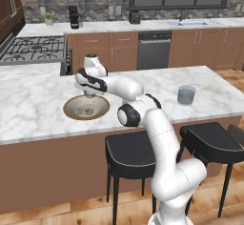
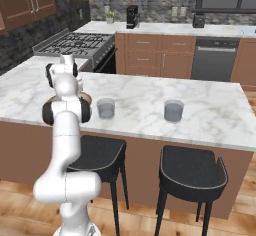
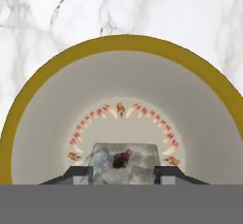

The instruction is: There are four ice cubes in the ice bowl. Place two ice cubes in each glass of water.

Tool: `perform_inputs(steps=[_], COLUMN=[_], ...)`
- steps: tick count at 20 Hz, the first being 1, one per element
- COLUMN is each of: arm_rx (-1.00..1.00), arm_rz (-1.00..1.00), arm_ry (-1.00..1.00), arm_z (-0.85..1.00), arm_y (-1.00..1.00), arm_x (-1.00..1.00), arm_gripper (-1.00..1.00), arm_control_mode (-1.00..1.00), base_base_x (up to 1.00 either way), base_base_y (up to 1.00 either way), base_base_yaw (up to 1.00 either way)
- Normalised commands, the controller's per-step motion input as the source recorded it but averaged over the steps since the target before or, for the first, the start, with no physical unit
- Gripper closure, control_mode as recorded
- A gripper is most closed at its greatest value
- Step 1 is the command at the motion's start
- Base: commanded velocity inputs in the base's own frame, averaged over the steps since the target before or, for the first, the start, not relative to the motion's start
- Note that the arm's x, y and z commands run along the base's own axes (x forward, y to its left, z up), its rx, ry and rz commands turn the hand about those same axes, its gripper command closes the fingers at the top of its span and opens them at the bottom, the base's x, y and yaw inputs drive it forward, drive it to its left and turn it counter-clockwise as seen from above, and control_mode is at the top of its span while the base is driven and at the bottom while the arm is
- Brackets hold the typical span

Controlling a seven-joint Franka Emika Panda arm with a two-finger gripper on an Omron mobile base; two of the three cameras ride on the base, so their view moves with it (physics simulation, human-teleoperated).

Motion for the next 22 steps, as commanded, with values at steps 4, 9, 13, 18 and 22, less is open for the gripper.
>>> perform_inputs(steps=[4, 9, 13, 18, 22], arm_rx=[-0.02, 0.00, 0.00, 0.05, 0.07], arm_rz=[0.26, 0.25, 0.28, 0.29, 0.18], arm_ry=[-0.11, -0.11, -0.21, -0.37, -0.46], arm_z=[0.16, 0.10, 0.06, 0.02, 0.00], arm_y=[-0.38, -0.41, -0.47, -0.52, -0.49], arm_x=[-0.49, -0.58, -0.64, -0.50, -0.37], arm_gripper=[1.00, 1.00, 1.00, 1.00, 1.00], arm_control_mode=[-1.00, -1.00, -1.00, -1.00, -1.00], base_base_x=[0.00, 0.00, 0.00, 0.00, 0.00], base_base_y=[0.00, 0.00, 0.00, 0.00, 0.00], base_base_yaw=[0.00, 0.00, 0.00, 0.00, 0.00])
